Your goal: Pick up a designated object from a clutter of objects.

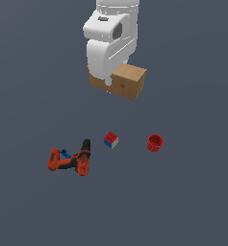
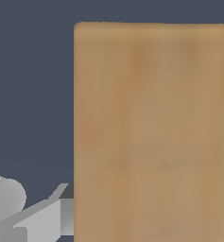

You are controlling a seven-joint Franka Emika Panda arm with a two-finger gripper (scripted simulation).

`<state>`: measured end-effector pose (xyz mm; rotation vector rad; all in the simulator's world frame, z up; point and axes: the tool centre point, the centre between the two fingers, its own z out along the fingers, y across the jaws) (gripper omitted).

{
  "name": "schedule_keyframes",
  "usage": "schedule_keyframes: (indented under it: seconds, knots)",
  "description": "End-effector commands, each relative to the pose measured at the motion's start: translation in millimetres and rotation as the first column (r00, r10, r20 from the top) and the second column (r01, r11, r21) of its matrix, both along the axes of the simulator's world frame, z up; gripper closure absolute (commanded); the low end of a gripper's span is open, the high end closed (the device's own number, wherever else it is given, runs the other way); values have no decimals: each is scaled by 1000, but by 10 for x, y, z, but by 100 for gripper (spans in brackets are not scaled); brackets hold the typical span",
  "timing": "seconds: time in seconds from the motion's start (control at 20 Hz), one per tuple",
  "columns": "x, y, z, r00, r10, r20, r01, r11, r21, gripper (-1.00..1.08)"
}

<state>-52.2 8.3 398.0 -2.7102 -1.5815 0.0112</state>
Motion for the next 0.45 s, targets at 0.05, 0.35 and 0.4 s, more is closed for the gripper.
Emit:
schedule_keyframes:
  seconds: [0.05,0.35,0.4]
  knots:
    - [49,38,171,1000,0,8,0,1000,0,108]
    - [80,62,263,1000,0,8,0,1000,1,108]
    - [81,63,265,1000,0,8,0,1000,1,108]
